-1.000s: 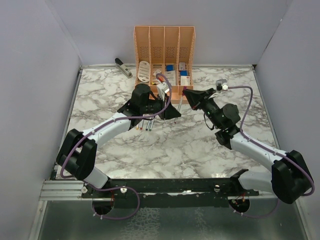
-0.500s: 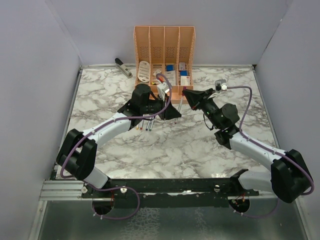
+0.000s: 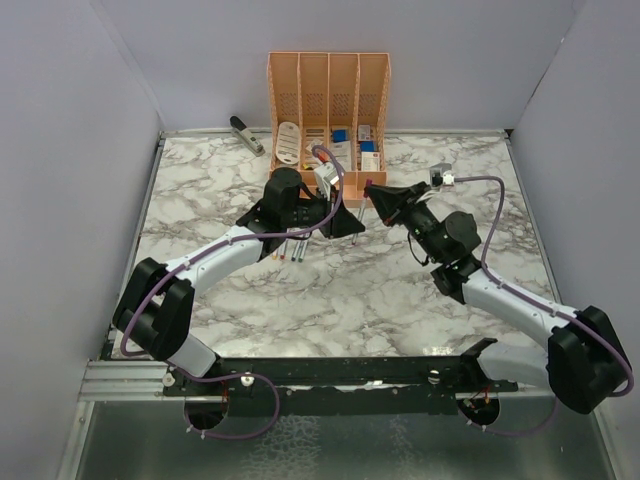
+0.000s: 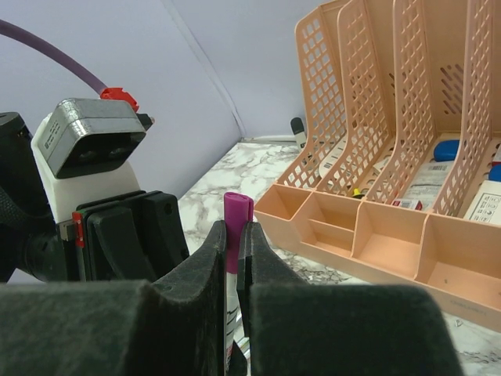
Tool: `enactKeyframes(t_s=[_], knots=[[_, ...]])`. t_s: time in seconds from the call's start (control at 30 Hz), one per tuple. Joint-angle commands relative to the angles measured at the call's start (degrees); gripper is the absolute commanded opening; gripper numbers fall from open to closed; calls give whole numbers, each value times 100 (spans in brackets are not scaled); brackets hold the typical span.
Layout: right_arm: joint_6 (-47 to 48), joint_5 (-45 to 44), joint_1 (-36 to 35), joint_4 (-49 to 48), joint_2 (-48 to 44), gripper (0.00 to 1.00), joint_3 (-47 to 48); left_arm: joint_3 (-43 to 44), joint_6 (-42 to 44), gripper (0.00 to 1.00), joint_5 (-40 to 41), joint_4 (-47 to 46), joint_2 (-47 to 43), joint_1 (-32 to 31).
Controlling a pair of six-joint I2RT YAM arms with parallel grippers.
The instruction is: Insert the pens into the pen caps
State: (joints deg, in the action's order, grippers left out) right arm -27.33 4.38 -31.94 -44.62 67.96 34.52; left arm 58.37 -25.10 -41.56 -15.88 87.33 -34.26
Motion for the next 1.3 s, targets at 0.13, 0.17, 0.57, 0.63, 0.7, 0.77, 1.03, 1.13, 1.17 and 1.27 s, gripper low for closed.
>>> enactKeyframes(t_s=[0.13,0.17,0.57,0.63,0.7,0.77,1.03,1.13,1.17,1.27], knots=[[-116,107,-93,474,-116,1,-73,103,-59,0,146,-481,-119,-6],[-167,113,-93,558,-86,1,-53,112,-31,0,159,-518,-157,-10],[55,272,-304,1927,379,1,535,479,278,0,1114,-721,-461,-2],[181,66,-428,2276,473,1,676,533,311,0,1246,-740,-474,5],[302,-168,-581,2612,615,1,816,585,362,0,1348,-741,-488,19],[354,-388,-706,2900,734,1,927,626,394,0,1417,-741,-511,45],[358,-859,-955,3500,1108,1,1203,667,431,0,1553,-741,-597,244],[377,-920,-1009,3645,1218,1,1283,630,429,0,1606,-742,-655,325],[378,-936,-1029,3660,1245,1,1292,616,428,0,1605,-741,-670,346],[372,-946,-1068,3546,1263,1,1290,585,388,0,1518,-735,-651,374]])
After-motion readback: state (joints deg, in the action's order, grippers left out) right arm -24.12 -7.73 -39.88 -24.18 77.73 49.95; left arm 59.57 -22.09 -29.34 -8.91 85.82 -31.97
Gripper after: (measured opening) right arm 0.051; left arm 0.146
